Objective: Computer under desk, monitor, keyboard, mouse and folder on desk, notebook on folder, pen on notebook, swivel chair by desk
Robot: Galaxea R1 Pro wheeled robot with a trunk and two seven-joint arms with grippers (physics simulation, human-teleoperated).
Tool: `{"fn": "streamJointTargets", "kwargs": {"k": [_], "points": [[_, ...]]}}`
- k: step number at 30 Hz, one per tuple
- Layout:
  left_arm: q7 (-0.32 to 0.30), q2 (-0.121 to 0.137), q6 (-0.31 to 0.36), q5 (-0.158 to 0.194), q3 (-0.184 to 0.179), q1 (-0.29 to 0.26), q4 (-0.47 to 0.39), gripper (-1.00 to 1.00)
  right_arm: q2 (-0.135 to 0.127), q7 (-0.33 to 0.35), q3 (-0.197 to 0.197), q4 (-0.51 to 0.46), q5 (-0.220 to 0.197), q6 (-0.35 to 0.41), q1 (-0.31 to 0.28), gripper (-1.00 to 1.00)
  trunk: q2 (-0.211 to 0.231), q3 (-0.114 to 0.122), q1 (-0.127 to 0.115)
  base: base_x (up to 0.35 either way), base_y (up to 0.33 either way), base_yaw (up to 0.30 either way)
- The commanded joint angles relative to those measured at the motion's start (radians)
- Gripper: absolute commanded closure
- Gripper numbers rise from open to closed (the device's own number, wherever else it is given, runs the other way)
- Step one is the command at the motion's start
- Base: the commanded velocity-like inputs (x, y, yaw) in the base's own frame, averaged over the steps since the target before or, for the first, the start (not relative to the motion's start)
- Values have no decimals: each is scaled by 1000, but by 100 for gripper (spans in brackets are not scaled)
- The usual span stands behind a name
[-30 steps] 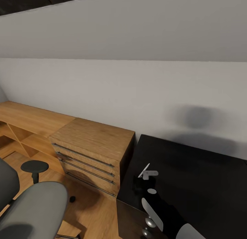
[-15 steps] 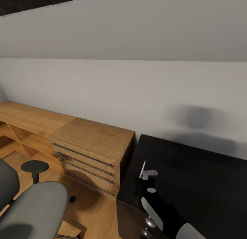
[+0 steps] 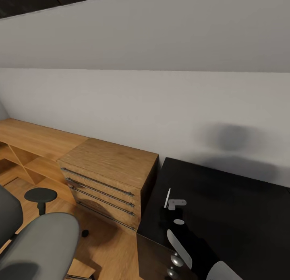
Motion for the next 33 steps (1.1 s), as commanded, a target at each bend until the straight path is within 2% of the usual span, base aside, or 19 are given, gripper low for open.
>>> {"fn": "streamJointTargets", "kwargs": {"k": [1,9,17,30,33], "points": [[3,1,-8,9,-3,-1,-2,-100,-1,-9,2,14,-9,8,-1,100,0,-1,0,0,0,0],[3,1,-8,9,-3,-1,-1,-100,-1,-9,1,14,-9,9,-1,100,0,-1,0,0,0,0],[3,1,-8,9,-3,-1,-2,-100,4,-9,3,11,-11,50,-1,100,0,-1,0,0,0,0],[2,1,-8,9,-2,-1,-2,-100,4,-9,2,11,-12,53,-1,100,0,-1,0,0,0,0],[-1,1,-9,8,-6,-1,-2,-100,4,-9,2,10,-12,53,-1,100,21,8,-11,0,0,0]]}}
